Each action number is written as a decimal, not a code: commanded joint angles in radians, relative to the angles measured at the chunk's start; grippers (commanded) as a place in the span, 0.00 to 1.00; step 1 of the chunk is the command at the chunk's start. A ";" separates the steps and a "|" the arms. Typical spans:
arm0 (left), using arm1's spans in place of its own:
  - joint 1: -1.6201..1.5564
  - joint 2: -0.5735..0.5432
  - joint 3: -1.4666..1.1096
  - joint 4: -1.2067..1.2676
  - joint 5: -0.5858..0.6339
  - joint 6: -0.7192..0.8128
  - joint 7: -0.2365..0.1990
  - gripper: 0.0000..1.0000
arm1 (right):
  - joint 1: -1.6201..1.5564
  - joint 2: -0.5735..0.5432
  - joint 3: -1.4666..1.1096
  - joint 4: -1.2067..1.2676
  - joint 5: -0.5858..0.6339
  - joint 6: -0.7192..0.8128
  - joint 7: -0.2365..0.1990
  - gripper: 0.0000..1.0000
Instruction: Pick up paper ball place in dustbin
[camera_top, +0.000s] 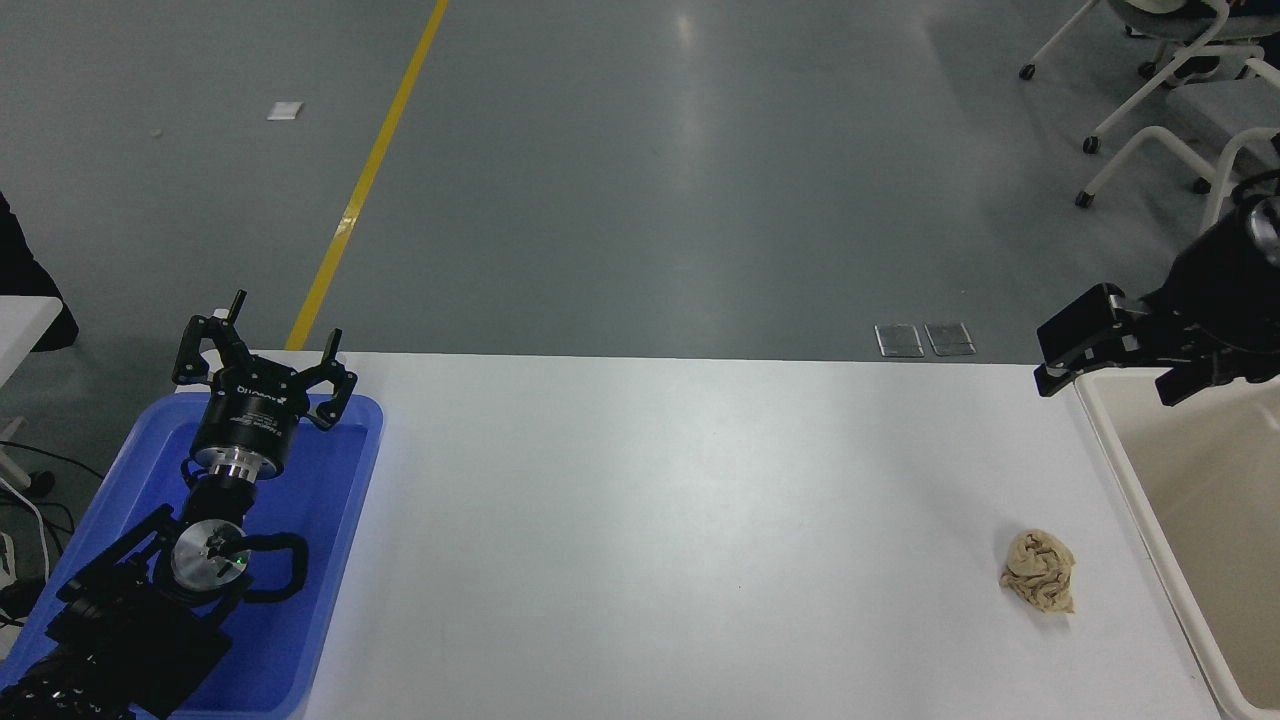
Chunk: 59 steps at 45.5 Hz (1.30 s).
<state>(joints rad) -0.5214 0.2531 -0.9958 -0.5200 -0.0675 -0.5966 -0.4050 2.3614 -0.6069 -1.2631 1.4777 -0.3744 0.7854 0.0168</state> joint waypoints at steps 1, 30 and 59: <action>0.000 0.000 -0.001 0.000 0.000 0.000 0.000 1.00 | 0.007 -0.001 0.001 0.001 -0.005 0.000 0.000 1.00; 0.000 0.000 0.000 0.000 0.000 0.001 0.000 1.00 | -0.008 -0.002 0.014 -0.004 -0.009 0.000 -0.001 1.00; 0.000 0.000 0.000 0.000 -0.002 0.001 0.000 1.00 | -0.079 -0.010 0.028 -0.085 -0.014 0.000 0.000 1.00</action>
<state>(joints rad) -0.5216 0.2531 -0.9955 -0.5202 -0.0676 -0.5951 -0.4050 2.2955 -0.6090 -1.2377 1.4112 -0.3876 0.7854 0.0168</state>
